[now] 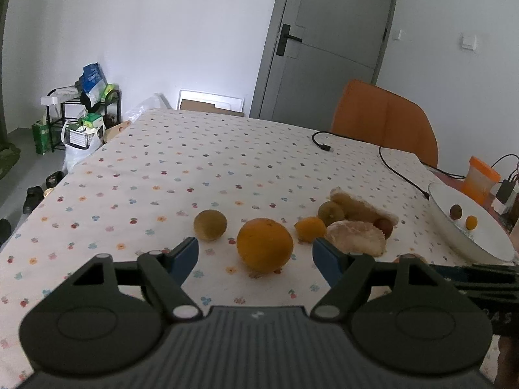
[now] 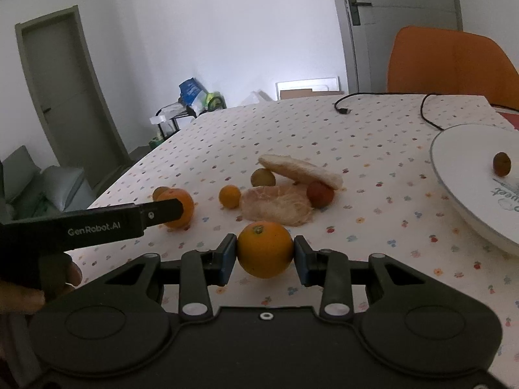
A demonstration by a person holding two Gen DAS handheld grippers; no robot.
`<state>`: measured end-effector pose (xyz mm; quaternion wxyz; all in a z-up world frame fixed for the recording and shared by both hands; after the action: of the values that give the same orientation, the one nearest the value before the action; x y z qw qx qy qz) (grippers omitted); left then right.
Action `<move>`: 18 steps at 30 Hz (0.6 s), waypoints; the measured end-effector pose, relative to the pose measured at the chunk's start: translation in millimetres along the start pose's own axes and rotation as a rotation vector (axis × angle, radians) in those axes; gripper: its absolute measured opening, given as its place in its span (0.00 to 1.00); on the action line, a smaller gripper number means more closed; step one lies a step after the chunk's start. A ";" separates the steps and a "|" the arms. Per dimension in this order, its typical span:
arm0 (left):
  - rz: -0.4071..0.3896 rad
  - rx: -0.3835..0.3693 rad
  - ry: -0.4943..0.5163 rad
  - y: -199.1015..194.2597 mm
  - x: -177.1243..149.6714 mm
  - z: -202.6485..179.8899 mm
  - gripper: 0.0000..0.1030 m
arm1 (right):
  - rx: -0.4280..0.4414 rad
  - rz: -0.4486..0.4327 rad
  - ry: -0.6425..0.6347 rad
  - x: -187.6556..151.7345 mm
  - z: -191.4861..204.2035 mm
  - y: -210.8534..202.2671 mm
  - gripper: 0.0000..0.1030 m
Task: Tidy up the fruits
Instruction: 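Grasp the large orange with the right gripper while the left gripper grasps another orange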
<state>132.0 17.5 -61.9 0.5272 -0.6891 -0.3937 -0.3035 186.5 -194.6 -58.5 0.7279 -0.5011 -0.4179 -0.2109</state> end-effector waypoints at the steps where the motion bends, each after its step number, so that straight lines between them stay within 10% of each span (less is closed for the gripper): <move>1: 0.005 0.000 0.001 2.4 -0.5 -0.5 0.71 | -0.003 -0.001 0.000 -0.3 -0.8 0.1 0.35; 8: 0.038 -0.010 -0.023 16.2 -0.1 2.3 0.39 | -0.037 -0.016 0.032 -1.4 -17.3 -7.3 0.35; 18: 0.026 -0.021 -0.017 13.8 1.0 -4.0 0.38 | -0.082 -0.052 0.058 -0.7 -40.3 -20.6 0.35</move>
<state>144.4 12.0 -66.7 0.5203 -0.7023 -0.3861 -0.2949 187.2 -239.6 -53.7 0.7127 -0.5131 -0.4006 -0.2613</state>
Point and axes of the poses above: each gripper's, at about its wrist camera, not at the fingertips, and y roughly the way its jaws point, z to its left, x to its top, the point moved 2 cm from there along y, roughly the way its jaws point, and after that the axes turned 8 degrees about -x, right-handed, at the moved point
